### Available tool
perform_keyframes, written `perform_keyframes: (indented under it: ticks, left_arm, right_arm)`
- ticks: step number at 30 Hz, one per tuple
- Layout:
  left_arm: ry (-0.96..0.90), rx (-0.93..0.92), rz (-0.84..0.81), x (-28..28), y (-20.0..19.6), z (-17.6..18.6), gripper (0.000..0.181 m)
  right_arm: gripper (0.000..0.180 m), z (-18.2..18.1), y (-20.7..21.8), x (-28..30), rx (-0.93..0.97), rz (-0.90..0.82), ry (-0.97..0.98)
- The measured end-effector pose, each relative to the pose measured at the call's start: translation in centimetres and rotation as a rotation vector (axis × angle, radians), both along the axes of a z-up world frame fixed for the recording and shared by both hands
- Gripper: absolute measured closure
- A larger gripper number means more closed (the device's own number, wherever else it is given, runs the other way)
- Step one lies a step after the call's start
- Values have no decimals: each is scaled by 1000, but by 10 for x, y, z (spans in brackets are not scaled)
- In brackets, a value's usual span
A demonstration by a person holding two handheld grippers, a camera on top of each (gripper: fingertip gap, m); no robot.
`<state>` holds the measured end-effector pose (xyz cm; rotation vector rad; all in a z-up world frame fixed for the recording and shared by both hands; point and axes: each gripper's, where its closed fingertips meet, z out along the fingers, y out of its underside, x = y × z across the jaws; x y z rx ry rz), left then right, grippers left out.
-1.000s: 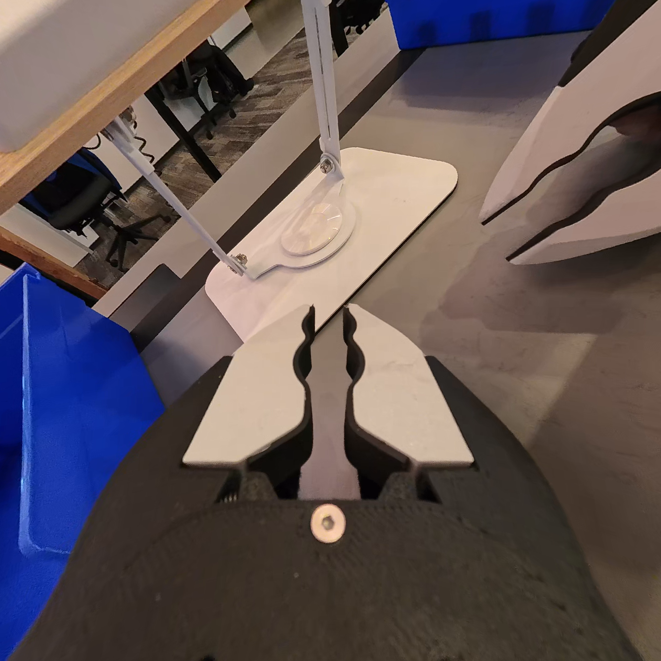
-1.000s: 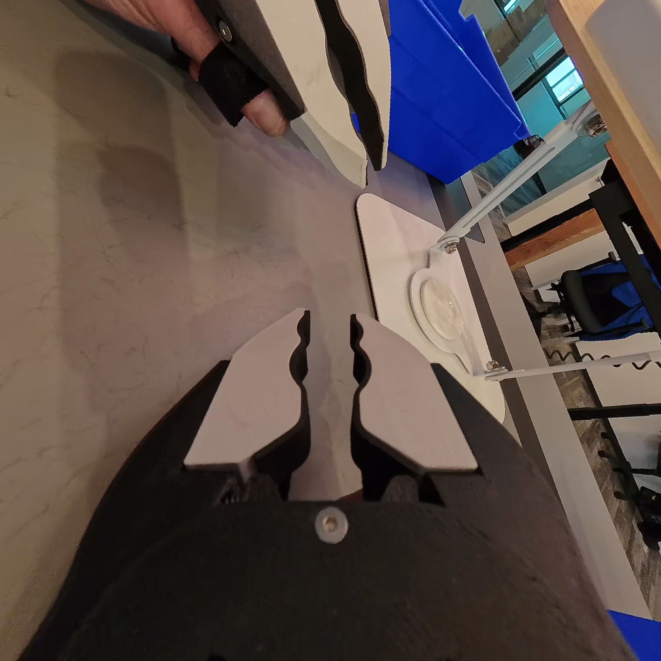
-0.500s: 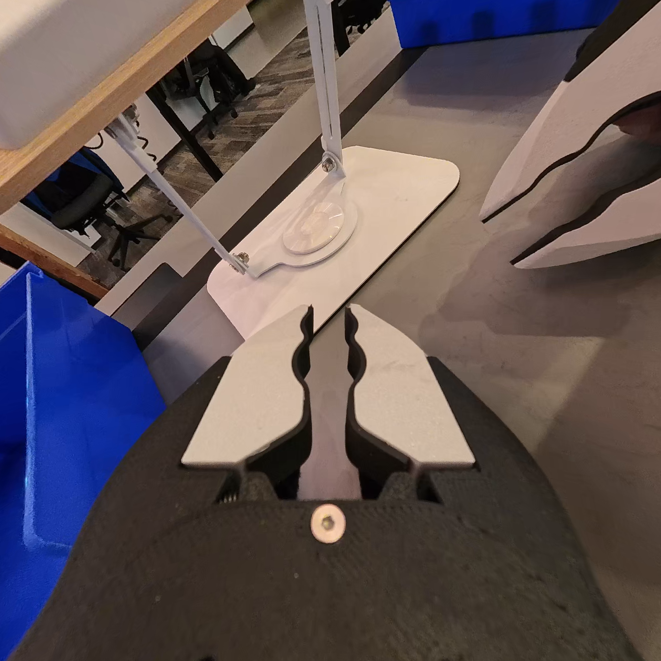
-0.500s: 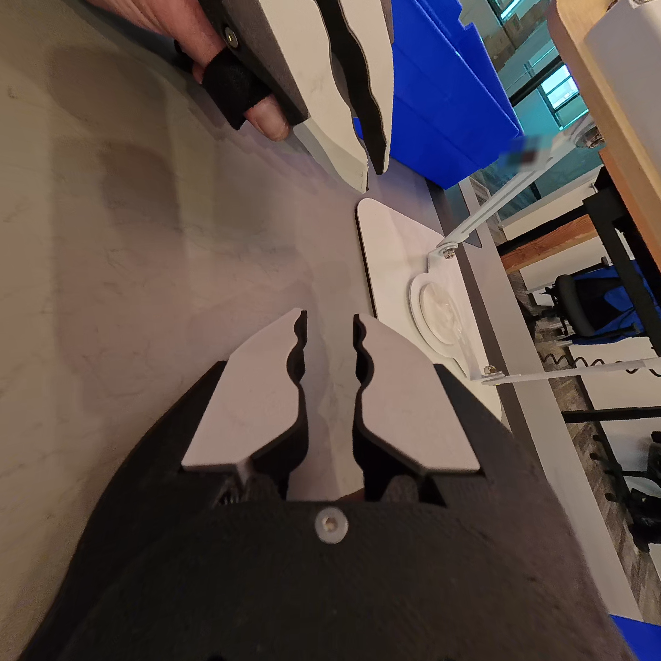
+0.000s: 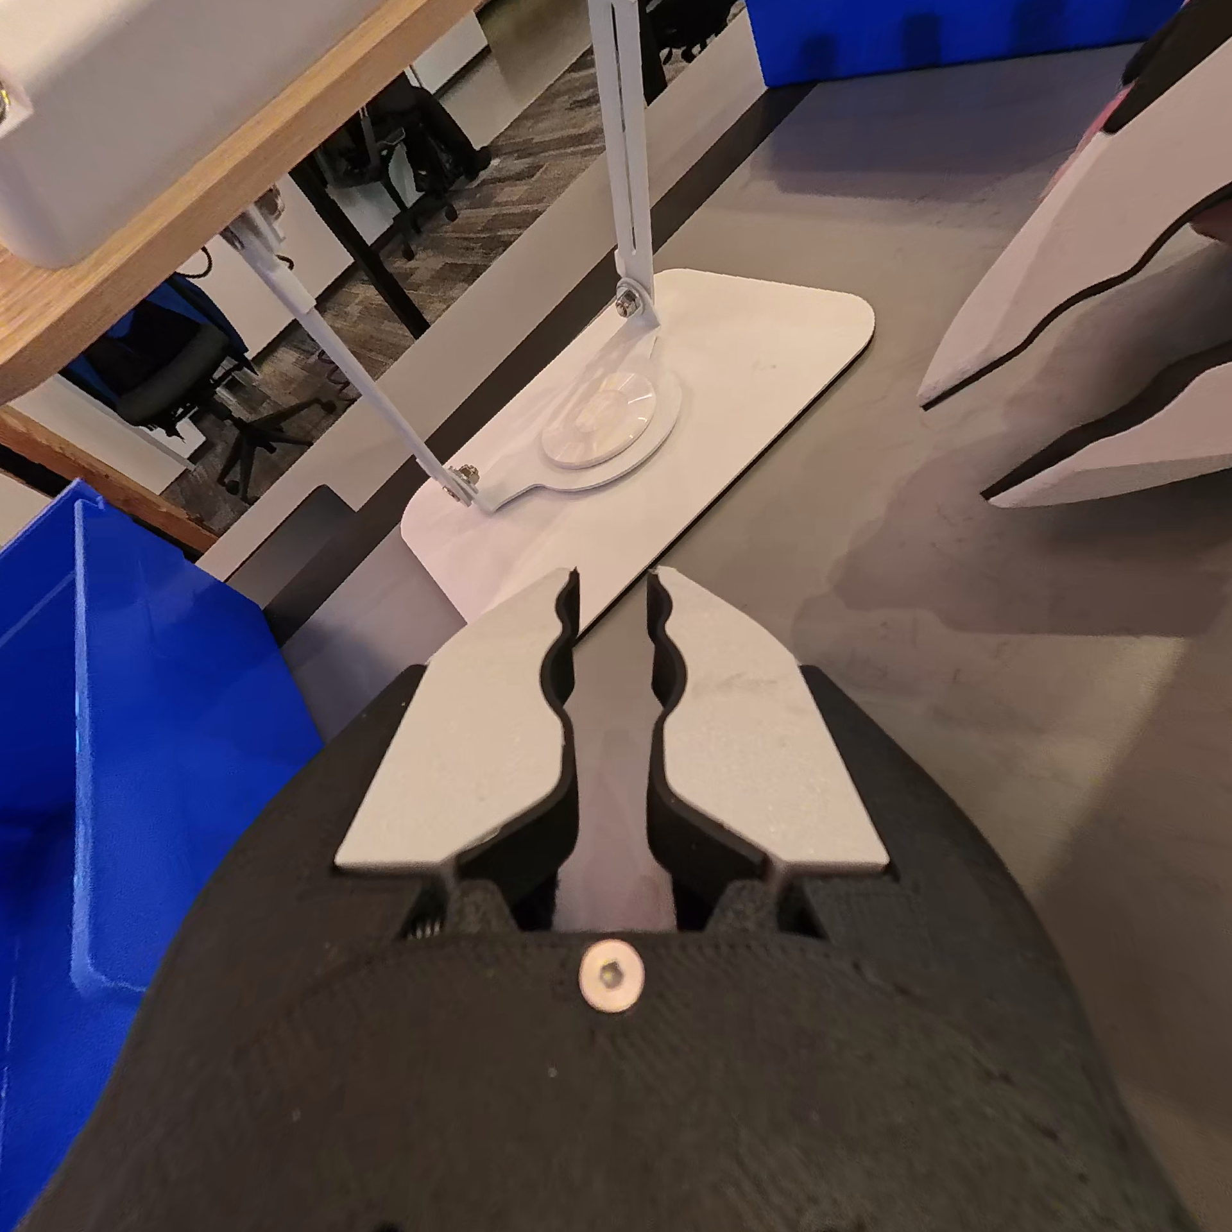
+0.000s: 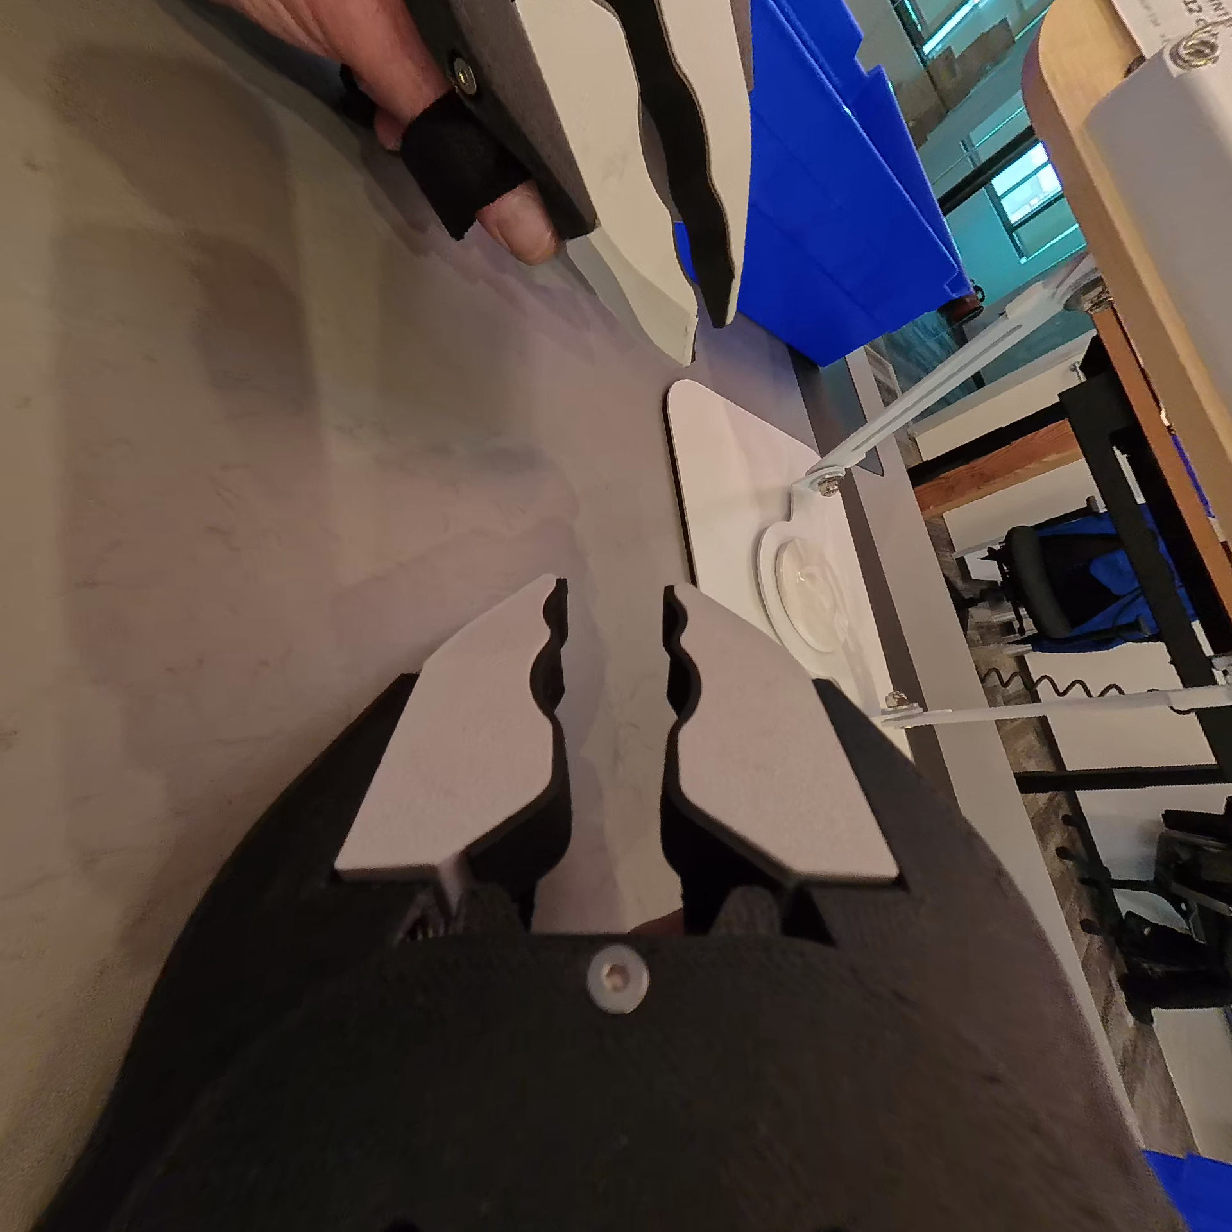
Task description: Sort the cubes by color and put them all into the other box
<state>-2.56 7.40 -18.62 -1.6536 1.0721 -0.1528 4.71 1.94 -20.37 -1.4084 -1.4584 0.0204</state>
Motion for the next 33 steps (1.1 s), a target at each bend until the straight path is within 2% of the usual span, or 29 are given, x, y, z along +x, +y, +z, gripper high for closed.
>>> perform_keyframes:
  ticks: [10,25,33]
  left_arm:
    - [9,14,10,1,1,0,152]
    - [17,26,16,0,2,1,152]
    - [21,157,74,-9,-5,28,151]
  right_arm:
    - [142,-2,2,0,19,-14,-18]
    - [142,0,2,0,33,-13,-22]
    - [142,20,0,13,133,-57,13]
